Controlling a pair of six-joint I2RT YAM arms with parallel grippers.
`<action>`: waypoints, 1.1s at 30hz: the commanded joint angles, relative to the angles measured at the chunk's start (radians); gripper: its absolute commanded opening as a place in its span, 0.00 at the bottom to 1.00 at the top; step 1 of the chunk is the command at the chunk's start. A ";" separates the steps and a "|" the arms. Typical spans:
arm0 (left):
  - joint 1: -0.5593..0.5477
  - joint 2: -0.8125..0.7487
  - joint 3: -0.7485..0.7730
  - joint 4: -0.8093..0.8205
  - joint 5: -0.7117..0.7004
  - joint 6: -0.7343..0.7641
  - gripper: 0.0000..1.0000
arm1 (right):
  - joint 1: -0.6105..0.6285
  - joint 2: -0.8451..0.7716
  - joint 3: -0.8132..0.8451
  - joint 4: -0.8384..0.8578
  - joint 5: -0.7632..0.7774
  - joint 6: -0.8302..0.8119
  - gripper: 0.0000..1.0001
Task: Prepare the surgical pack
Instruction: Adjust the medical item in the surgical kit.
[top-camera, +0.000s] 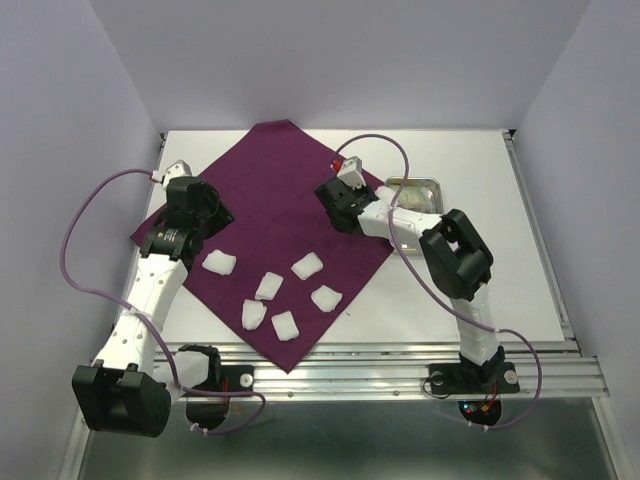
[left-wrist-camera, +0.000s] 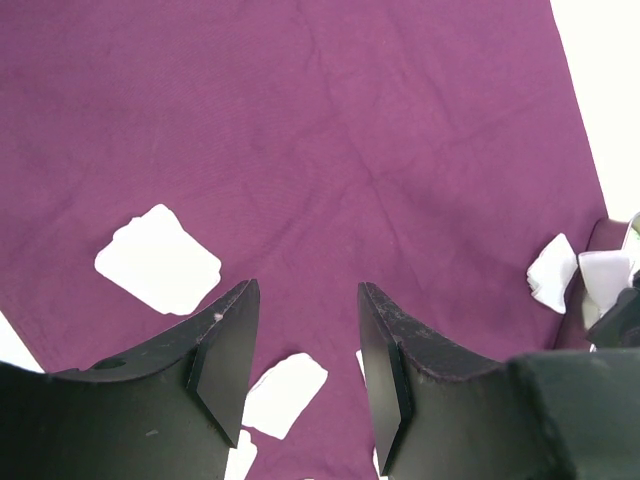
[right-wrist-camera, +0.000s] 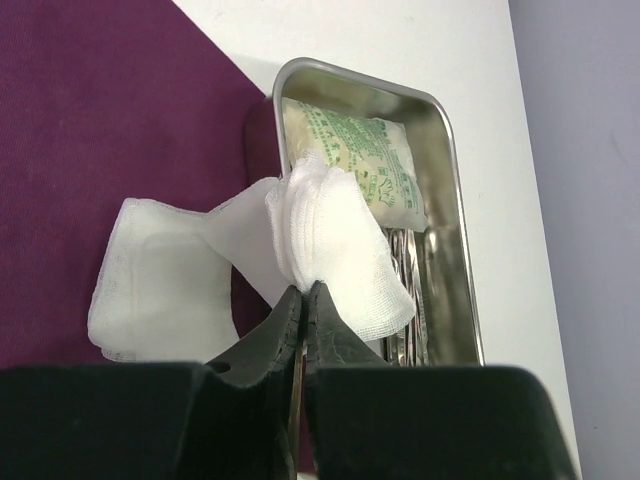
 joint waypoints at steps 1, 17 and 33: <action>0.008 -0.017 -0.004 0.035 0.004 0.021 0.55 | -0.008 -0.060 0.021 0.038 0.065 0.002 0.01; 0.014 -0.011 -0.016 0.046 0.013 0.024 0.55 | -0.008 0.028 0.028 0.047 0.015 -0.007 0.01; 0.019 -0.011 -0.023 0.049 0.015 0.030 0.55 | 0.053 0.069 0.040 0.055 -0.016 -0.006 0.00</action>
